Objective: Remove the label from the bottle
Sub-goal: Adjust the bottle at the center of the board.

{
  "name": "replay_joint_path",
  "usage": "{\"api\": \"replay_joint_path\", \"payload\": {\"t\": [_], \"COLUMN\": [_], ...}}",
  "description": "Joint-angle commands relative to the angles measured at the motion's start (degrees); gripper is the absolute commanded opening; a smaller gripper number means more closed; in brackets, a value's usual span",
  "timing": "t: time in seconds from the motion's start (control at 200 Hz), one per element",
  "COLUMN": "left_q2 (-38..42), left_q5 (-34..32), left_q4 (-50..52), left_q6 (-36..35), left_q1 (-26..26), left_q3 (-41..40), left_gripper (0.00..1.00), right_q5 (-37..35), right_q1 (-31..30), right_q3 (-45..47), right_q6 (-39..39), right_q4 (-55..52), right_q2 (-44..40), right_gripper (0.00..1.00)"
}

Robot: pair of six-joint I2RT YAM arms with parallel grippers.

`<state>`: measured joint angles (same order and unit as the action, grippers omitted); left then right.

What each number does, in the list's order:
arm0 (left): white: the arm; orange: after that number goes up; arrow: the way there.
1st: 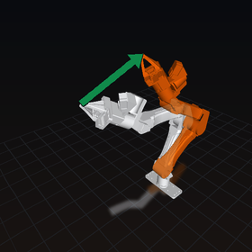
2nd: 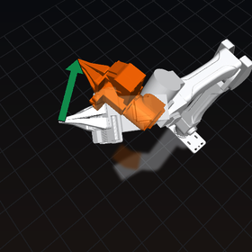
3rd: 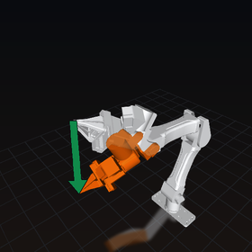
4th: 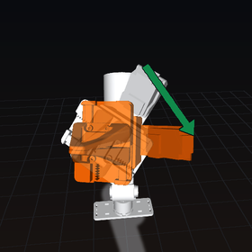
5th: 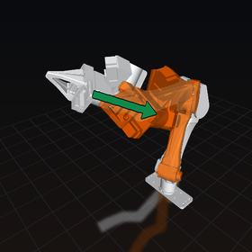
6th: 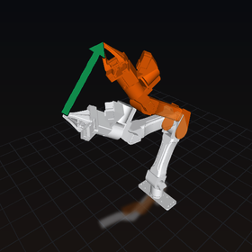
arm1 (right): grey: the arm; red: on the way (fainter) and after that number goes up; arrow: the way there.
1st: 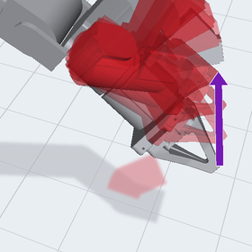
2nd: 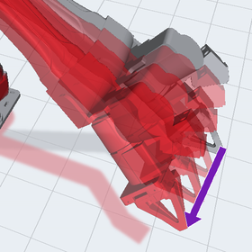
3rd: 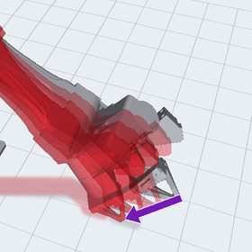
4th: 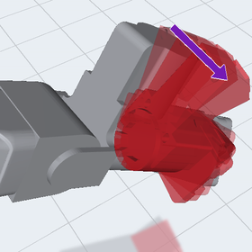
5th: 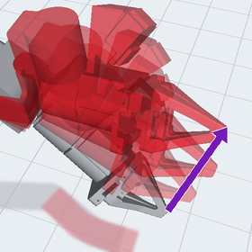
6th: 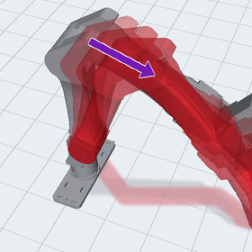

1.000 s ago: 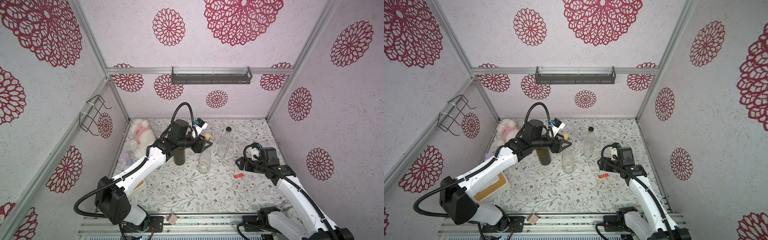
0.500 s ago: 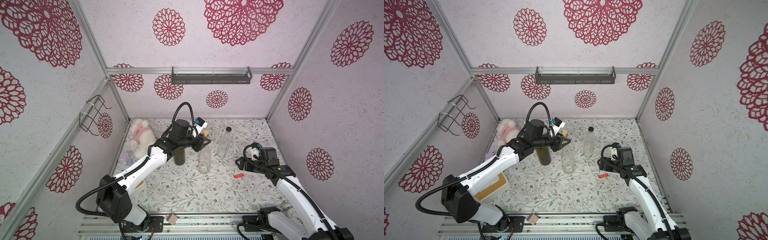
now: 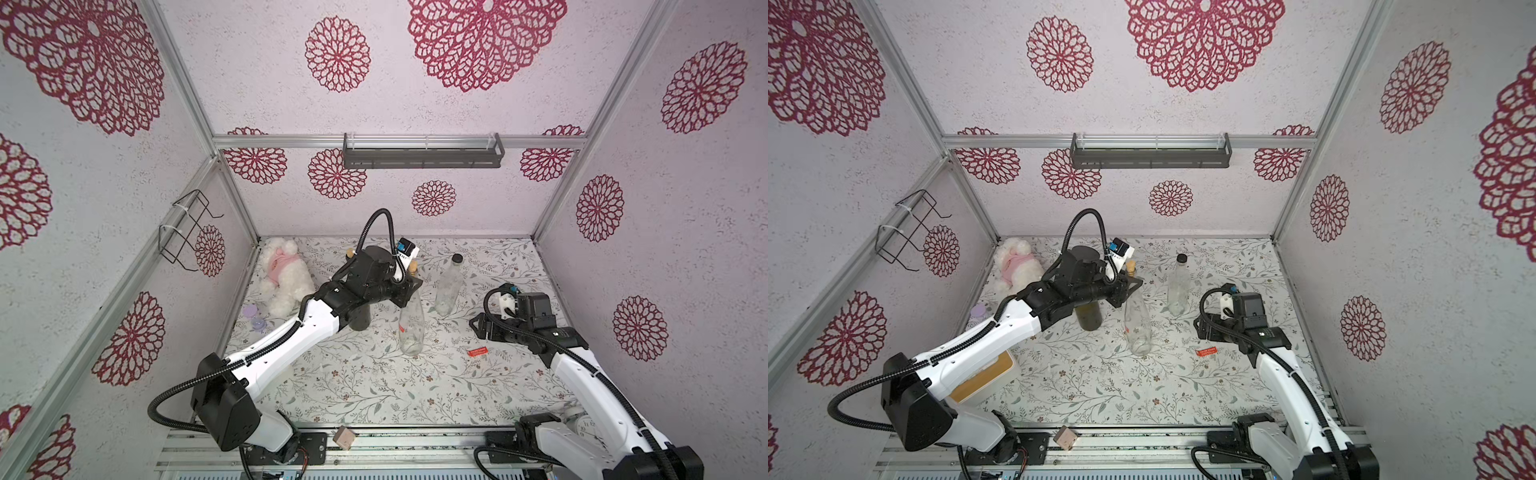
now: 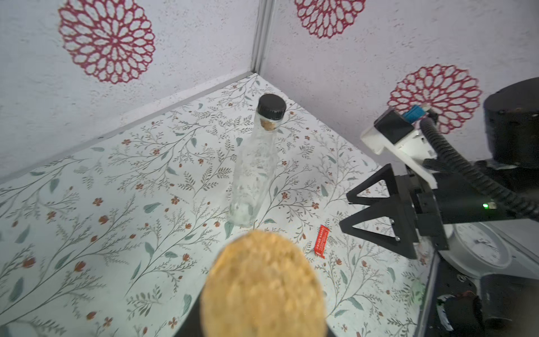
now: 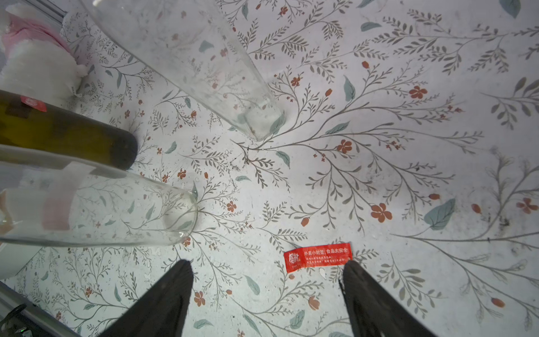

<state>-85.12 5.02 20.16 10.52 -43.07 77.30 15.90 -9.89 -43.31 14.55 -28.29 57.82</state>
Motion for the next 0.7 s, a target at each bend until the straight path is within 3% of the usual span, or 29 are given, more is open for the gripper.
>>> {"api": "replay_joint_path", "payload": {"t": [0.0, 0.155, 0.455, 0.691], "left_q2": [2.35, 1.88, -0.44, -5.23], "left_q5": [-13.77, -28.74, -47.81, -54.56], "left_q4": [1.77, 5.13, 10.34, 15.36], "left_q6": [1.19, 6.42, 20.96, 27.29], "left_q1": [-3.46, -8.07, -14.38, -18.23], "left_q3": [4.1, 6.89, 10.51, 14.99], "left_gripper": [0.21, 0.19, 0.18, 0.18], "right_q5": [2.04, 3.98, 7.4, 8.77], "right_q1": [0.36, 0.4, 0.49, 0.49], "right_q3": [-3.72, -5.8, -9.26, -7.62], "right_q6": [-2.33, -3.68, -3.6, -3.14], "right_q4": [1.49, -0.01, -3.29, -2.65], "right_q2": [0.17, 1.47, 2.81, 2.43], "right_gripper": [0.83, 0.83, 0.83, 0.83]}}
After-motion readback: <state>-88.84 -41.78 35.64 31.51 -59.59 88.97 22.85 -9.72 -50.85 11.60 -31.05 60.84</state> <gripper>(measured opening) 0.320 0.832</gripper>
